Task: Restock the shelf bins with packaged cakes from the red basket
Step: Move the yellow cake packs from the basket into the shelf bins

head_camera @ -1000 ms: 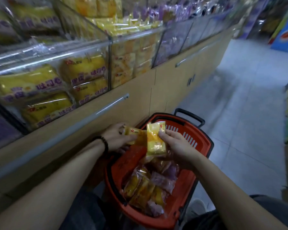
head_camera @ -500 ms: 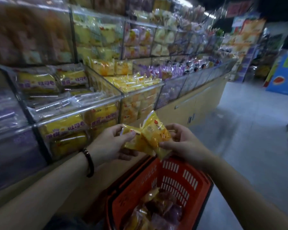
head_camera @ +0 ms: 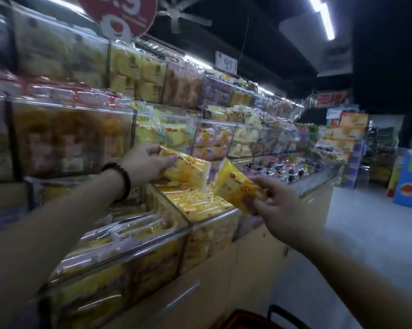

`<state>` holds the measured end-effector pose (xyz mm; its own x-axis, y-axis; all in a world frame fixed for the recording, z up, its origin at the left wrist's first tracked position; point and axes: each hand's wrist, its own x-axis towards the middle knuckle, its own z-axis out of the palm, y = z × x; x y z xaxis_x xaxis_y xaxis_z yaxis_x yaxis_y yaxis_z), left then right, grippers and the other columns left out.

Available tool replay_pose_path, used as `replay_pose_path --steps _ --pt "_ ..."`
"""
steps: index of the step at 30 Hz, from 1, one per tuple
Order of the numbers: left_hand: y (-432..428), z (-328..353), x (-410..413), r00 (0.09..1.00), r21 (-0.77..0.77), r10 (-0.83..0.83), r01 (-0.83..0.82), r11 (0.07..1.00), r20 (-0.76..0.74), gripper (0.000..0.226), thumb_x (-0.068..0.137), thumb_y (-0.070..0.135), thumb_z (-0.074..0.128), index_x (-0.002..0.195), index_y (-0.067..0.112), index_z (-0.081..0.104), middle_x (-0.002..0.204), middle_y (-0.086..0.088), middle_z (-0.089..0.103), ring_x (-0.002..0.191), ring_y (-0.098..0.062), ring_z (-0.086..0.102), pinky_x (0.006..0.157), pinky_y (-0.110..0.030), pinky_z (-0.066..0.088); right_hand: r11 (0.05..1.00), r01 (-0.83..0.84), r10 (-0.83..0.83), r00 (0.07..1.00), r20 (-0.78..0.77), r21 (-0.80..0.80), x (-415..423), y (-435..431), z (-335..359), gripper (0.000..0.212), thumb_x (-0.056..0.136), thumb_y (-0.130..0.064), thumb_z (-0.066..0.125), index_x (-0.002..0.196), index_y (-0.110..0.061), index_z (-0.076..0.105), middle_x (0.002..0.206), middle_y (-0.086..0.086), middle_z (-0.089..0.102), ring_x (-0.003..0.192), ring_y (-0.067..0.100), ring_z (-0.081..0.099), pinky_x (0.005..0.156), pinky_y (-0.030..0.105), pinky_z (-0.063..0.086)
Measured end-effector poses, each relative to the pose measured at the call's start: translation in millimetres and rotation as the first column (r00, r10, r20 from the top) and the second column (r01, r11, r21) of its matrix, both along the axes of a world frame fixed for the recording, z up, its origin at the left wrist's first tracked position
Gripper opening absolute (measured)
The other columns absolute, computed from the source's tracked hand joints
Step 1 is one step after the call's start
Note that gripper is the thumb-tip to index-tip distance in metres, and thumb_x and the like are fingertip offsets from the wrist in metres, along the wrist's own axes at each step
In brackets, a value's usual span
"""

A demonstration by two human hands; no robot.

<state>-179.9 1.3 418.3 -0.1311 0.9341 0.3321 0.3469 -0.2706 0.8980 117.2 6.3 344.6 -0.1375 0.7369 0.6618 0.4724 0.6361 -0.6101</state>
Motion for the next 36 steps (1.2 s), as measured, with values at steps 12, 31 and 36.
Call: replay_pose_path --steps 12,31,36 --pt "92 -54 -42 0.837 0.182 0.451 -0.414 0.892 -0.309 0.03 0.083 0.046 0.082 0.099 0.028 0.064 0.091 0.004 0.068 0.087 -0.02 0.065 0.081 -0.035 0.058 0.956 0.274 -0.292 0.931 0.219 0.108 -69 162 30 0.031 0.092 -0.014 0.075 0.117 -0.032 0.075 0.12 -0.004 0.071 0.111 0.022 0.063 0.096 0.044 0.055" --pt "92 -57 -27 0.816 0.281 0.449 -0.364 0.888 -0.365 0.03 0.078 0.054 0.083 0.089 0.033 0.064 0.074 0.013 0.066 0.072 -0.009 0.065 0.063 -0.026 0.053 0.963 0.257 -0.227 0.935 0.272 -0.082 -112 221 29 0.035 0.09 0.003 0.073 0.099 -0.031 0.076 0.132 -0.005 0.052 0.109 0.027 0.063 0.07 0.035 0.066" --pt "89 -56 -31 0.84 0.276 0.416 -0.332 0.902 -0.348 0.025 0.081 0.049 0.082 0.088 0.035 0.063 0.067 0.013 0.067 0.066 -0.01 0.065 0.056 -0.024 0.048 0.974 0.203 -0.164 0.935 0.314 -0.096 -118 219 29 0.033 0.09 -0.002 0.075 0.107 -0.03 0.076 0.129 -0.001 0.067 0.1 0.015 0.067 0.066 0.02 0.056"
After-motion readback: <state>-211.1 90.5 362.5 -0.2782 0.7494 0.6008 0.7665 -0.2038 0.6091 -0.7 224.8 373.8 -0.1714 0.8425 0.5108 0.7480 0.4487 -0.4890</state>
